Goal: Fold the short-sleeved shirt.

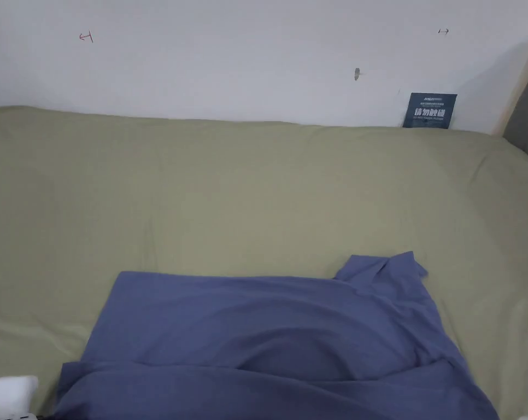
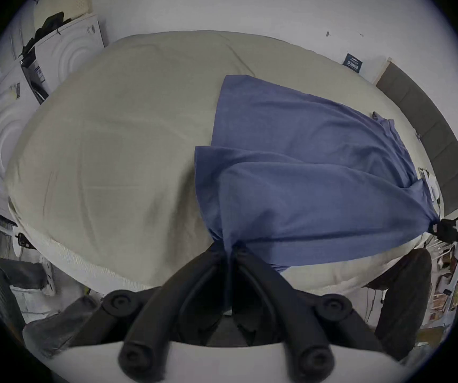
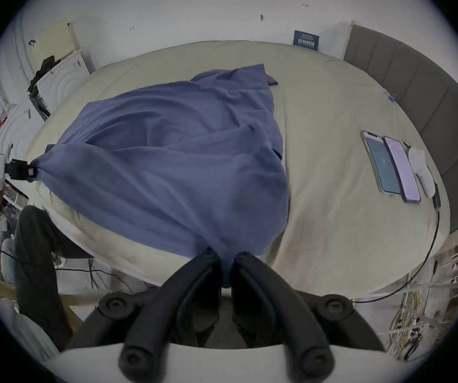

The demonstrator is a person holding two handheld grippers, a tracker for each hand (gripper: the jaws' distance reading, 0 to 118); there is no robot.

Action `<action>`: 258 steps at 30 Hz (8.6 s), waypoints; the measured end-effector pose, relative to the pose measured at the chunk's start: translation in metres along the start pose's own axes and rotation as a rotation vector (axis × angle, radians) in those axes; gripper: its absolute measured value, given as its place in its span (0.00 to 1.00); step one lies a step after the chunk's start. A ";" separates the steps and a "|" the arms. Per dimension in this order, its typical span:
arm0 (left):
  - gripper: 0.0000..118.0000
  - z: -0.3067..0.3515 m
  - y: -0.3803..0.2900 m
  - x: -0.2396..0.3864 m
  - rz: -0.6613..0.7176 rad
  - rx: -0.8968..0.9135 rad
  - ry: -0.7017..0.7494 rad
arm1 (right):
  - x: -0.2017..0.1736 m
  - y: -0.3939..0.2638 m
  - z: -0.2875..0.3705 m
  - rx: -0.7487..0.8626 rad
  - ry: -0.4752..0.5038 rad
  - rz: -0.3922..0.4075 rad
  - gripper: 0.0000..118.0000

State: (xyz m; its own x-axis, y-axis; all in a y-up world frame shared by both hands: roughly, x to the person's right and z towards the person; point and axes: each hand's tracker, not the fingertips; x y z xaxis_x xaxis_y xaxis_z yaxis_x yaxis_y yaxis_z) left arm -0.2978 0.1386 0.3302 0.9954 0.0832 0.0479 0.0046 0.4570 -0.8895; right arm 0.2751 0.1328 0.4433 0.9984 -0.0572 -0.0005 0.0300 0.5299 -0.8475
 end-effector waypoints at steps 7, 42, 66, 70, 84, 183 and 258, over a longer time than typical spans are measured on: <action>0.94 0.024 0.021 -0.008 0.010 0.127 0.021 | -0.005 0.031 0.026 0.068 0.014 -0.058 0.89; 0.03 -0.143 0.218 0.049 -0.060 0.059 0.099 | 0.025 0.203 -0.123 0.085 -0.125 -0.078 0.00; 0.03 -0.078 0.209 0.031 -0.077 0.129 0.049 | 0.028 0.240 -0.097 0.102 -0.087 -0.014 0.01; 0.03 -0.029 0.179 0.021 -0.070 0.184 0.021 | 0.018 0.212 -0.041 0.163 -0.070 0.002 0.01; 0.03 0.028 0.025 -0.015 -0.056 0.219 -0.016 | -0.006 0.052 0.028 0.195 -0.014 0.006 0.01; 0.09 0.070 0.055 0.097 -0.046 -0.012 -0.448 | -0.124 0.017 0.081 0.413 0.008 -0.028 0.01; 0.98 -0.083 0.041 0.040 0.378 -0.251 -0.910 | -0.110 0.013 0.051 0.287 0.032 -0.076 0.01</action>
State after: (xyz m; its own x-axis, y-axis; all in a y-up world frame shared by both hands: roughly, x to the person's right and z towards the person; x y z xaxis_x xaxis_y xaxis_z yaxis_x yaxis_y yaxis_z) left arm -0.2500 0.0870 0.2575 0.4854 0.8740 -0.0217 -0.1714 0.0708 -0.9827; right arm 0.1684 0.1889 0.4594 0.9908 -0.1300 0.0365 0.1215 0.7405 -0.6609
